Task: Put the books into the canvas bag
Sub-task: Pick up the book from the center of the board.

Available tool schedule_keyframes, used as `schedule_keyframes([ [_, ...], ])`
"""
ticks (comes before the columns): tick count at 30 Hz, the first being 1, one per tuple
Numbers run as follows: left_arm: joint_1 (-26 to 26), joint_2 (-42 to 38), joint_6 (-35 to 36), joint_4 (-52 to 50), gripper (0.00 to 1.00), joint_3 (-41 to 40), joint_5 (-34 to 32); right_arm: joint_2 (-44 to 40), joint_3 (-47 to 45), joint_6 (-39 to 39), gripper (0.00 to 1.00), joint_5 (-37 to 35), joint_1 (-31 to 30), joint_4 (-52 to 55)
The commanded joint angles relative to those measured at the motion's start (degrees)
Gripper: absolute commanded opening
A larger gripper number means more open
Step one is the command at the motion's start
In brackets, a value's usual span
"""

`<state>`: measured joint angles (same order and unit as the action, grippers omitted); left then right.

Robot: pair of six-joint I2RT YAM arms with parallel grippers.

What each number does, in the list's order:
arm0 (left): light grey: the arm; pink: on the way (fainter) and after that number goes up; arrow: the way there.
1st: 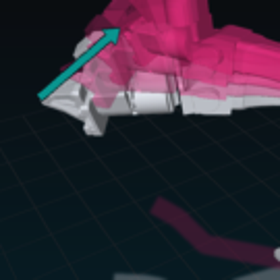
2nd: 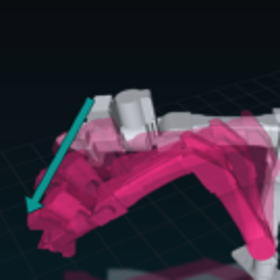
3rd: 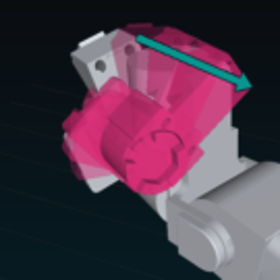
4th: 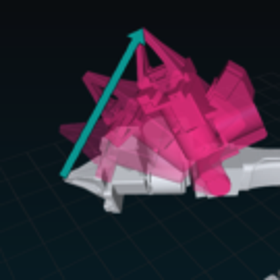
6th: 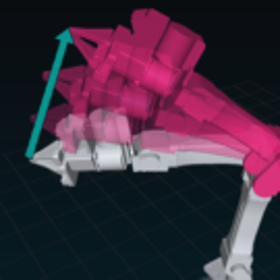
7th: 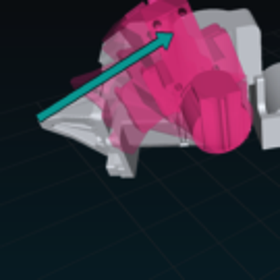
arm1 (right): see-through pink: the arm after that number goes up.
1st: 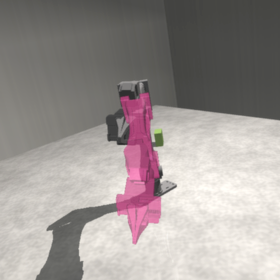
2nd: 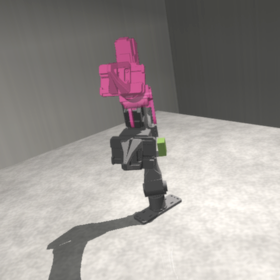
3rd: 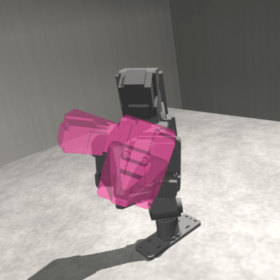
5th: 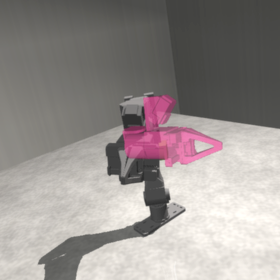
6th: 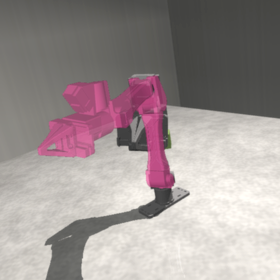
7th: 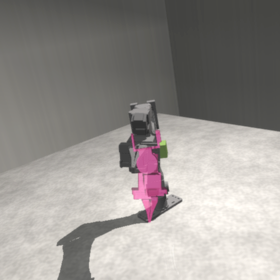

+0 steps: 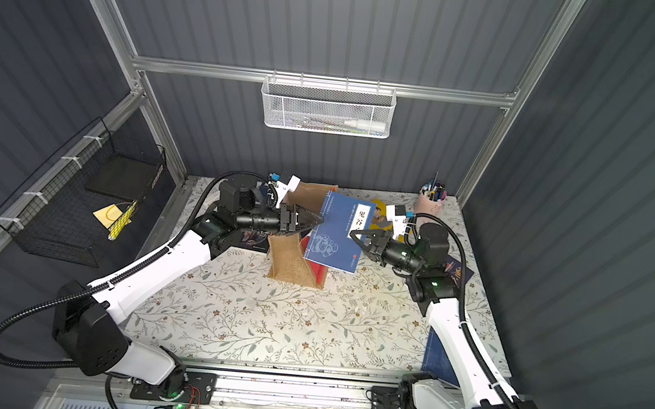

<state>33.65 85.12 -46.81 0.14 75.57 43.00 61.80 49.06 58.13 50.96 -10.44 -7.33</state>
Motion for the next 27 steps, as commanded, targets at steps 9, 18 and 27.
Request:
schedule_keyframes([
  [9,0.2,4.3,-1.6,2.3,0.64,-1.4,2.9,-0.2,2.2,0.7,0.08,0.1,-2.0,-2.8],
  [18,0.1,5.9,-0.2,0.0,0.49,-1.8,0.3,-0.5,4.2,-1.6,0.08,-0.4,-2.1,1.9],
  [27,-0.6,3.2,1.2,4.4,0.00,-1.5,2.7,2.2,9.8,-7.6,0.40,-6.6,-3.7,14.2],
])
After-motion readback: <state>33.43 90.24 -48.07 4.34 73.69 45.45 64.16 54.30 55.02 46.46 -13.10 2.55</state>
